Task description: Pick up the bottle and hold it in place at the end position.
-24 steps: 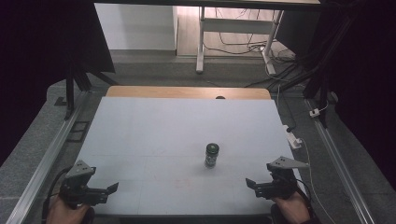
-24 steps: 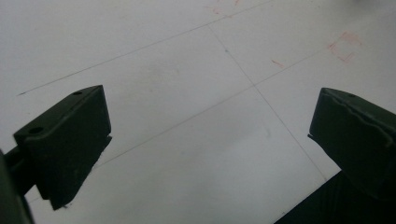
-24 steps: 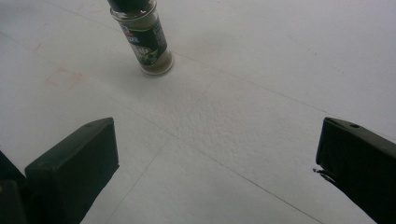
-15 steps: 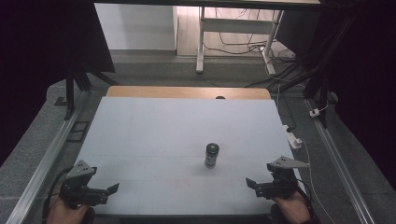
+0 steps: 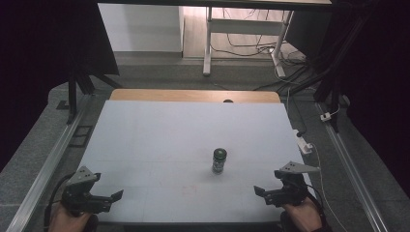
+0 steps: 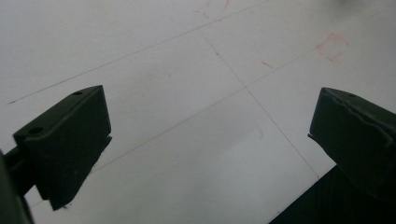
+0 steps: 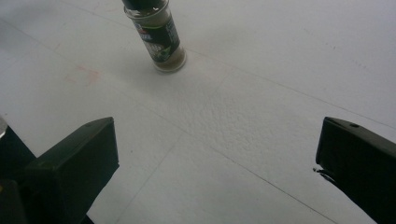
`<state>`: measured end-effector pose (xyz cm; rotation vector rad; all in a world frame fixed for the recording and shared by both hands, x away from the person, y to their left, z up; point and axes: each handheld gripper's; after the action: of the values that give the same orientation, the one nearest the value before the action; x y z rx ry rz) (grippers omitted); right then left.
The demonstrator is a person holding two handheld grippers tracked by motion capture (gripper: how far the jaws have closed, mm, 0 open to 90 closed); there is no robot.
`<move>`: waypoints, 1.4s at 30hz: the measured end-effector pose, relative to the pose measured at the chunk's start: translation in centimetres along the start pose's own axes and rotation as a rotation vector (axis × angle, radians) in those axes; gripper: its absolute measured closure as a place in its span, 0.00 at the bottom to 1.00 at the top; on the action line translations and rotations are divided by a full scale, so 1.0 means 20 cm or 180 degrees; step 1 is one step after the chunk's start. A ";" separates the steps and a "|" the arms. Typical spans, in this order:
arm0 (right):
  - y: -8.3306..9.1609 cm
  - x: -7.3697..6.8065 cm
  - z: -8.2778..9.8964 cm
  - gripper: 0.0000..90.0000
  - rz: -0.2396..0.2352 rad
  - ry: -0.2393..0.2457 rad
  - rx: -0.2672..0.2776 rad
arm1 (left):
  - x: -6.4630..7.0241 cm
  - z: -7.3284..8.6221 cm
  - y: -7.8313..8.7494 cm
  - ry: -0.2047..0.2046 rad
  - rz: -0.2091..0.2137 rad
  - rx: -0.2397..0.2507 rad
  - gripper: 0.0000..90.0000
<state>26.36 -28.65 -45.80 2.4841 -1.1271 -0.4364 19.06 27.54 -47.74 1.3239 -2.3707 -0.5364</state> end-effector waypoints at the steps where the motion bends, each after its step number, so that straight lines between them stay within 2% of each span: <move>1: 0.00 0.00 0.00 0.00 -0.0003 0.0011 -0.0004 | 0.00 0.00 0.00 -0.0001 0.0001 0.0000 0.00; 5: 0.00 -0.01 0.00 0.00 0.0036 0.0041 -0.0004 | 0.00 0.00 0.00 -0.0005 0.0002 0.0005 0.00; 10: 0.01 -0.02 -0.02 0.00 0.0023 0.0067 0.0117 | 0.00 0.00 0.00 0.0005 0.0010 0.0000 0.00; 20: -0.02 -0.03 -0.02 0.00 -0.0080 0.0219 0.0107 | -0.01 0.00 0.00 0.0039 0.0006 -0.0016 0.00; 28: -0.06 -0.04 -0.03 0.00 -0.0086 0.0232 0.0140 | -0.01 0.00 -0.01 0.0053 0.0000 -0.0027 0.00; 37: -0.12 -0.05 -0.05 0.00 -0.0220 0.0253 0.0193 | 0.00 0.00 -0.01 0.0043 0.0002 -0.0043 0.00; 42: -0.14 -0.05 -0.05 0.00 -0.0405 0.0192 0.0167 | 0.00 0.00 -0.01 0.0020 0.0019 -0.0049 0.00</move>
<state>28.04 -25.93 -46.08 2.6062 -0.9729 -0.3686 19.25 27.49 -47.81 1.3097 -2.3601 -0.5469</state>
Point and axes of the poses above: each handheld gripper's, and its own axes: y roughly backward along the jaws, z roughly out of its underside, x roughly to its right, and after that the axes turned 15 degrees about x, right-handed
